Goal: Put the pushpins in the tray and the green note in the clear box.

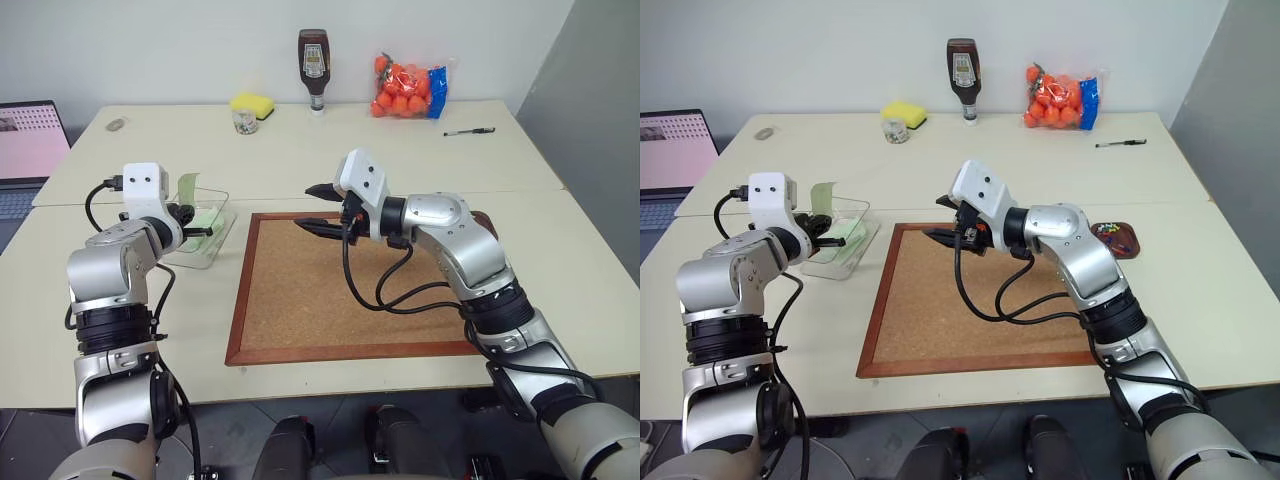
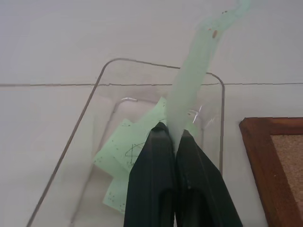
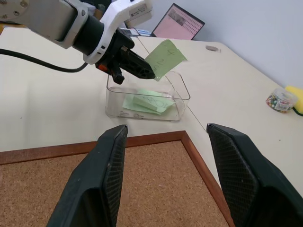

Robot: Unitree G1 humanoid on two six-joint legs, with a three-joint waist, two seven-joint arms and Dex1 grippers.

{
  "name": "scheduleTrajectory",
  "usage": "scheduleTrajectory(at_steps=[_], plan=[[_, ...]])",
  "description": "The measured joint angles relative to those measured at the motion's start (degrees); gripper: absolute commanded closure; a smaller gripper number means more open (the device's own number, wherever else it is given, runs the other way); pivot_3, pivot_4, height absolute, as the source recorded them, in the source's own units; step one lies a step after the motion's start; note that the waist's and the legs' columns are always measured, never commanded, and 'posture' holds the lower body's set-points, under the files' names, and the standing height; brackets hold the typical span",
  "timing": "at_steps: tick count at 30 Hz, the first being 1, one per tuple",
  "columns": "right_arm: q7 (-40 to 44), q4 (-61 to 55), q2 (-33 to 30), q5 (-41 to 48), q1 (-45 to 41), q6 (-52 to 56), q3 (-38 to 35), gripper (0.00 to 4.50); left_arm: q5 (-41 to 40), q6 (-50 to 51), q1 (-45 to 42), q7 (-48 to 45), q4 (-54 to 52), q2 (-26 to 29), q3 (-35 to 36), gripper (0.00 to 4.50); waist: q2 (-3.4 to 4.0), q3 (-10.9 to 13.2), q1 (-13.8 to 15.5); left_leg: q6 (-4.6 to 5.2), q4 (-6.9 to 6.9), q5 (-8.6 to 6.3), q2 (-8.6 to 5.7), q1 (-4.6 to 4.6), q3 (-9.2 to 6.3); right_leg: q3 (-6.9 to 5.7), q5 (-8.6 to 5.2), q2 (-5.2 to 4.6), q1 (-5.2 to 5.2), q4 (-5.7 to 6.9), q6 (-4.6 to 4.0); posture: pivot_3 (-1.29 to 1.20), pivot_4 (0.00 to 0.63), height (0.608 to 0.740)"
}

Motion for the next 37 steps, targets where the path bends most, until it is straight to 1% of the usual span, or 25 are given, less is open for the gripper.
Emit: scheduleTrajectory(at_steps=[4,9,13,17,19,23,26,28,29,31,34,37], plan=[[-0.3,-0.1,0.3,0.0,0.1,0.6,0.0,1.61,-1.3,1.2,-0.7,1.0,0.8,0.0,0.7,2.86,0.00,0.0,0.0,-0.01,0.00,0.00,0.00,0.00,-0.01,-0.01,0.01,0.00,0.00,0.00,-0.02,0.00,0.150,0.740],[-0.5,-0.3,0.5,0.0,0.1,0.8,0.0,1.61,-2.0,1.2,-0.9,1.3,0.8,0.0,0.4,1.67,0.00,0.0,0.0,-0.02,0.00,0.00,-0.01,0.00,-0.01,0.00,0.01,-0.01,-0.01,0.00,-0.02,0.00,0.150,0.740],[-0.8,-0.3,0.7,0.0,0.1,0.8,-0.1,1.61,-2.0,1.0,-0.9,2.0,0.7,0.0,-0.7,0.91,-0.01,0.0,0.0,-0.02,-0.01,0.00,-0.01,0.00,-0.01,0.00,0.01,-0.02,-0.01,-0.01,-0.02,0.00,0.150,0.740],[-1.5,-0.6,0.8,0.0,0.3,0.8,-0.5,1.61,-1.4,-3.0,-0.6,1.4,-1.2,0.4,-3.7,0.91,-0.01,0.0,0.0,-0.03,-0.02,0.00,-0.01,-0.02,-0.01,0.00,0.06,-0.04,-0.01,-0.03,-0.10,0.00,0.150,0.740],[-1.8,-2.0,0.9,0.1,0.8,0.8,-0.9,1.61,-0.6,-6.9,0.2,-0.2,-3.1,1.8,-6.1,0.91,-0.01,0.0,0.0,-0.04,-0.04,-0.01,-0.02,-0.02,0.00,0.01,0.07,-0.05,-0.02,-0.05,-0.12,0.00,0.150,0.740],[-2.1,-7.5,-0.8,2.3,5.1,2.1,-3.8,1.61,0.0,-15.3,2.3,-5.6,-9.2,2.7,-10.3,0.91,-0.01,0.0,0.3,-0.08,-0.06,-0.03,-0.08,-0.08,-0.01,-0.01,0.11,-0.13,-0.02,-0.14,-0.18,0.00,0.150,0.740],[-3.8,-13.0,-2.0,4.0,10.6,3.3,-7.2,1.61,0.4,-19.4,3.8,-9.8,-15.1,2.7,-16.1,0.91,-0.03,0.0,0.9,-0.08,-0.06,-0.03,-0.11,-0.15,0.02,0.00,0.08,-0.17,0.00,-0.28,-0.13,0.00,0.150,0.740],[-6.0,-18.1,-3.4,4.5,18.2,3.3,-10.8,1.61,0.3,-22.8,6.1,-12.1,-19.8,0.9,-19.8,0.91,-0.06,0.0,1.6,-0.10,-0.06,-0.05,-0.15,-0.14,0.04,0.01,0.05,-0.23,0.07,-0.32,-0.10,0.00,0.150,0.740],[-7.2,-18.3,-4.0,4.4,20.9,3.4,-12.0,1.61,0.0,-23.8,7.2,-13.2,-20.5,0.0,-21.3,0.91,-0.07,0.0,1.5,-0.08,-0.04,-0.05,-0.15,-0.21,0.20,0.09,0.01,-0.24,-0.02,-0.34,-0.02,0.00,0.150,0.740],[-10.2,-20.5,-4.4,4.3,26.7,3.2,-14.7,1.61,-1.0,-25.6,9.4,-15.1,-21.3,-1.7,-22.9,0.91,-0.07,0.0,1.4,-0.06,-0.03,-0.05,-0.12,-0.20,0.23,0.08,-0.04,-0.23,-0.04,-0.34,0.06,0.00,0.150,0.740],[-14.1,-21.7,-4.0,3.7,32.6,1.8,-16.9,1.61,-2.4,-27.0,11.8,-16.5,-21.3,-4.5,-23.5,0.91,-0.07,0.0,1.1,-0.04,-0.05,-0.05,-0.02,-0.06,0.25,0.09,-0.05,-0.08,-0.01,-0.25,0.07,0.00,0.150,0.740],[-17.3,-21.7,-2.9,2.2,35.2,-0.4,-17.4,1.61,-3.2,-27.7,14.2,-17.7,-20.8,-5.7,-24.2,0.91,-0.07,0.0,0.8,-0.03,-0.04,-0.05,0.04,-0.01,0.18,0.09,-0.03,0.11,-0.01,-0.14,0.05,0.00,0.150,0.740]])
